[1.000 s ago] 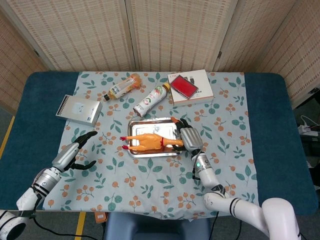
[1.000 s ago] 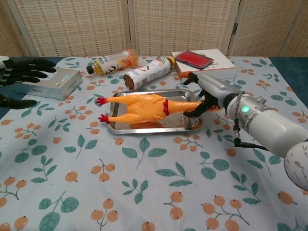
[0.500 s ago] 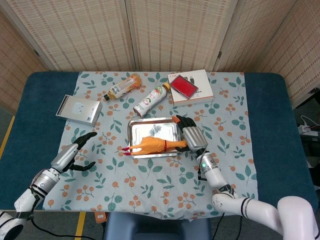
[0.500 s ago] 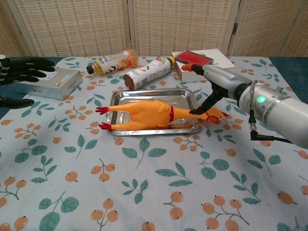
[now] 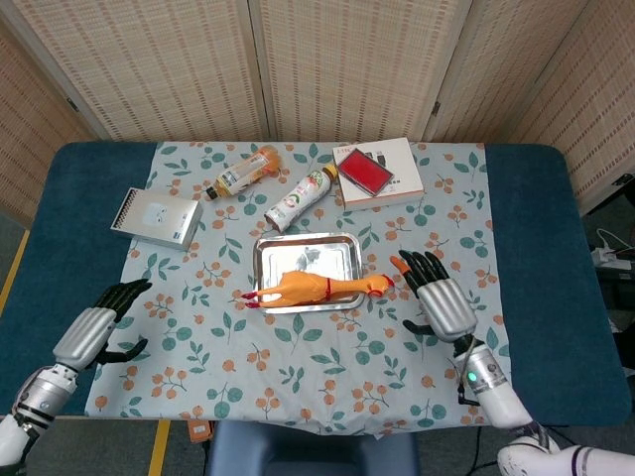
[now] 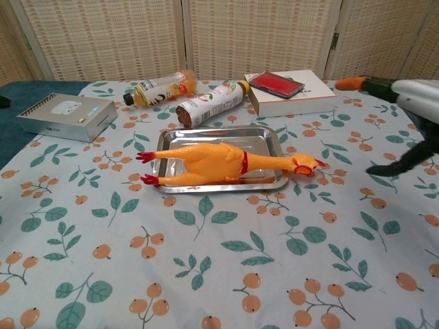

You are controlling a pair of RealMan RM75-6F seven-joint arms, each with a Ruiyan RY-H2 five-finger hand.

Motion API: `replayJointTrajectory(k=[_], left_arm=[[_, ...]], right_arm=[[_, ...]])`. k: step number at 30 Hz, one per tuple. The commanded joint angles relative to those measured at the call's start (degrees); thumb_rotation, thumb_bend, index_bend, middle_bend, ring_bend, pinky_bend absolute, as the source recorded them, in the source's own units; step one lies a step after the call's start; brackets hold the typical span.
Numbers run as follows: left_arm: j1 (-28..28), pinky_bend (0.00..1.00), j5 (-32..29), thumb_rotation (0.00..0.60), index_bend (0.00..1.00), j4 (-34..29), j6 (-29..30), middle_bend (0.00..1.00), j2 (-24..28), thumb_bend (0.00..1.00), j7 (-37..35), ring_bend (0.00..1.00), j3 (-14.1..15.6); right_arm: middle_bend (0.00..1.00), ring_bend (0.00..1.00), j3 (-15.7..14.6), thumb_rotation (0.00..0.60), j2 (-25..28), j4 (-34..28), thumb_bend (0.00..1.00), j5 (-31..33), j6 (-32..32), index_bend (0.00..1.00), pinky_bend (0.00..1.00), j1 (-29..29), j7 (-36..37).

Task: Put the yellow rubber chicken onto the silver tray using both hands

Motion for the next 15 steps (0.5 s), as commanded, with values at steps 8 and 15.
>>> replayJointTrajectory(k=[8, 15], left_arm=[[13.60, 0.00, 2.42, 0.600, 0.00, 12.13, 21.01, 0.00, -6.56, 0.37, 15.12, 0.00, 0.79], [14.40, 0.00, 3.95, 0.600, 0.00, 9.03, 21.01, 0.00, -5.40, 0.37, 16.95, 0.00, 1.29]], right_arm=[[0.00, 0.00, -7.69, 0.600, 6.97, 1.97, 0.11, -5.20, 18.11, 0.00, 0.00, -16.59, -0.19], [0.00, 0.00, -8.44, 0.600, 11.08, 0.00, 0.11, -7.46, 16.91, 0.00, 0.00, -17.62, 3.86]])
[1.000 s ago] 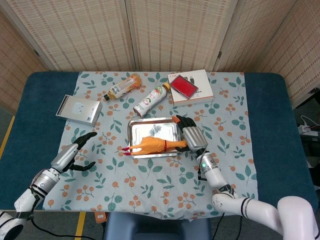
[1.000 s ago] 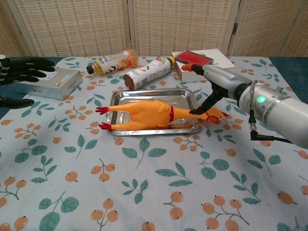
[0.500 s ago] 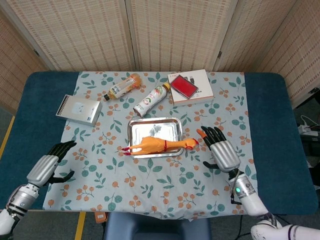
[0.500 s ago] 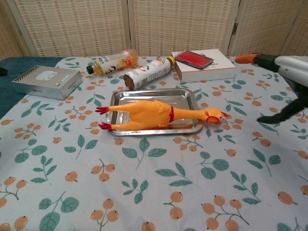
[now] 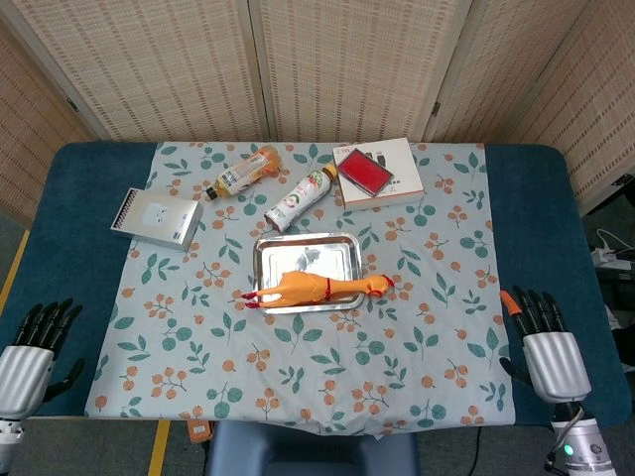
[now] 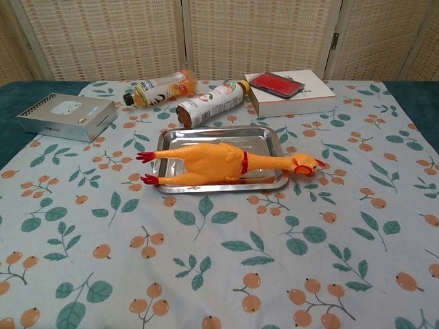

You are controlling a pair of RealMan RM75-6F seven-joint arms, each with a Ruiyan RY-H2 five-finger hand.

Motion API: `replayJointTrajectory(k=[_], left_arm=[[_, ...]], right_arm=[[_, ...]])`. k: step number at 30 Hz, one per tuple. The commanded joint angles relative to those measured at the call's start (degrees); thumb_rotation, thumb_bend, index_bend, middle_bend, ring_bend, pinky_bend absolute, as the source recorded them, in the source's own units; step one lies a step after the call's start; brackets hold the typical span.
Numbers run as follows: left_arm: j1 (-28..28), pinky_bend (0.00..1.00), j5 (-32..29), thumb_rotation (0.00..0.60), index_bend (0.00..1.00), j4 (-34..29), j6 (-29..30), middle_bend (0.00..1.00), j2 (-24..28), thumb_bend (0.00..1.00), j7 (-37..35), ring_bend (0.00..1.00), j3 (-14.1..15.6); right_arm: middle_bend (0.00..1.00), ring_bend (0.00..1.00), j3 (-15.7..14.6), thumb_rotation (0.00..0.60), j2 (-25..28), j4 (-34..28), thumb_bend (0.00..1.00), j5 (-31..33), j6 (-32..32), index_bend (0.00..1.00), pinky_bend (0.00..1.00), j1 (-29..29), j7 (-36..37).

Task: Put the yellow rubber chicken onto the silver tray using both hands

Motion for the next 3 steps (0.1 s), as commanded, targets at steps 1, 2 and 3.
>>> replayJointTrajectory(k=[1, 2, 3], left_arm=[[0.79, 0.00, 1.54, 0.600, 0.00, -1.60, 1.19, 0.00, 0.41, 0.37, 1.63, 0.00, 0.24], [0.95, 0.00, 2.19, 0.600, 0.00, -1.69, 1.70, 0.00, 0.37, 0.37, 1.64, 0.00, 0.33], [1.02, 0.00, 2.62, 0.600, 0.00, -1.67, 1.98, 0.00, 0.33, 0.37, 1.62, 0.00, 0.38]], right_arm=[[0.00, 0.00, -0.52, 0.600, 2.94, -1.17, 0.11, -1.17, -0.65, 0.00, 0.00, -0.89, 2.86], [0.00, 0.00, -0.38, 0.600, 3.16, -1.23, 0.11, -1.35, -0.57, 0.00, 0.00, -1.03, 3.06], [0.00, 0.00, -0.26, 0.600, 3.25, -1.26, 0.11, -1.36, -0.61, 0.00, 0.00, -1.11, 3.16]])
